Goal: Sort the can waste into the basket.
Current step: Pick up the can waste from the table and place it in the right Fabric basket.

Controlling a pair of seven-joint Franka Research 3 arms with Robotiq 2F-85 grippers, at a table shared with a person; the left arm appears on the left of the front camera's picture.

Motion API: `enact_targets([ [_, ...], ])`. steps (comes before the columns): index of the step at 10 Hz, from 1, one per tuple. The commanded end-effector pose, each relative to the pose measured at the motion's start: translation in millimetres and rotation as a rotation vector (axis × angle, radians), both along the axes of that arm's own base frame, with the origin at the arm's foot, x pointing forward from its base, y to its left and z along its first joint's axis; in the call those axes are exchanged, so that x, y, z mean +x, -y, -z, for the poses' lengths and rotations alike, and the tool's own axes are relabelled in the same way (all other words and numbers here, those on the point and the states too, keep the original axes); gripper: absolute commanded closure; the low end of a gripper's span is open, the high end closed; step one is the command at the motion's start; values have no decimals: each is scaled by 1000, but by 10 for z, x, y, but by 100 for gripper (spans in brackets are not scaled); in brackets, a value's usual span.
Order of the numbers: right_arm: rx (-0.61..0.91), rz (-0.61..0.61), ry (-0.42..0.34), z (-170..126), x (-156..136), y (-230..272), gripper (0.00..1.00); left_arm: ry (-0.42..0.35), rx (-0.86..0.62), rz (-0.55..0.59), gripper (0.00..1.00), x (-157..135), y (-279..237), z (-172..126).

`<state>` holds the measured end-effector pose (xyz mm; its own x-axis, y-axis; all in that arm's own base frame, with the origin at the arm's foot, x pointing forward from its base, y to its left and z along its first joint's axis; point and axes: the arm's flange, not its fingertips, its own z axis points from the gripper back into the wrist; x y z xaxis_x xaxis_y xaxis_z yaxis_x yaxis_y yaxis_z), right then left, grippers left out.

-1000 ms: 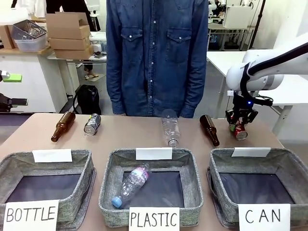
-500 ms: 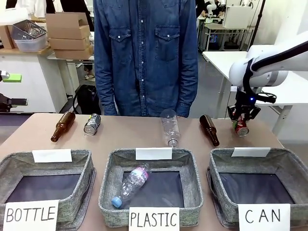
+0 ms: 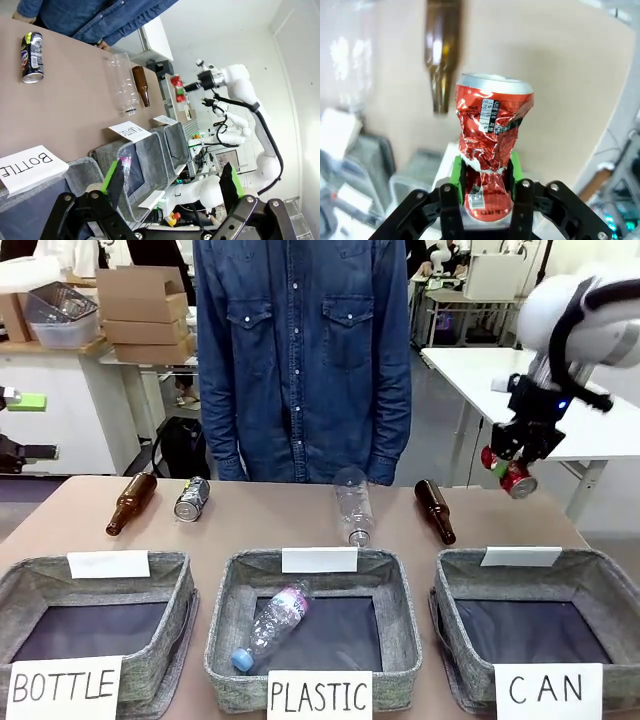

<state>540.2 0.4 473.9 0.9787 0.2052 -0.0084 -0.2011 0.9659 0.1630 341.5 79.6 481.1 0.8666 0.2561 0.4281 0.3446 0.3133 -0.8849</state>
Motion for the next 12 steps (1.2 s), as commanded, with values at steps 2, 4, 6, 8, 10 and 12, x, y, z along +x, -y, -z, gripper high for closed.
enact_targets([
  [2, -65, -507, 43, -227, -1188, 36, 100, 30, -16, 1, 0, 16, 14, -7],
  [4, 8, -745, 52, -128, -1782, 80, 100, 30, -16, 1, 0, 16, 14, -7],
  [6, 79, -759, 71, 5, -2010, 86, 100, 30, -16, 1, 0, 16, 14, -7],
  [8, 108, -758, 65, 10, -1901, 69, 100, 30, -16, 1, 0, 16, 14, -7],
  [10, 102, -766, 85, -24, -1798, 31, 3, 30, -16, 1, 0, 16, 14, -7],
  [12, 92, -760, 87, -38, -1772, 9, 0, 30, -16, 1, 0, 16, 14, -7],
])
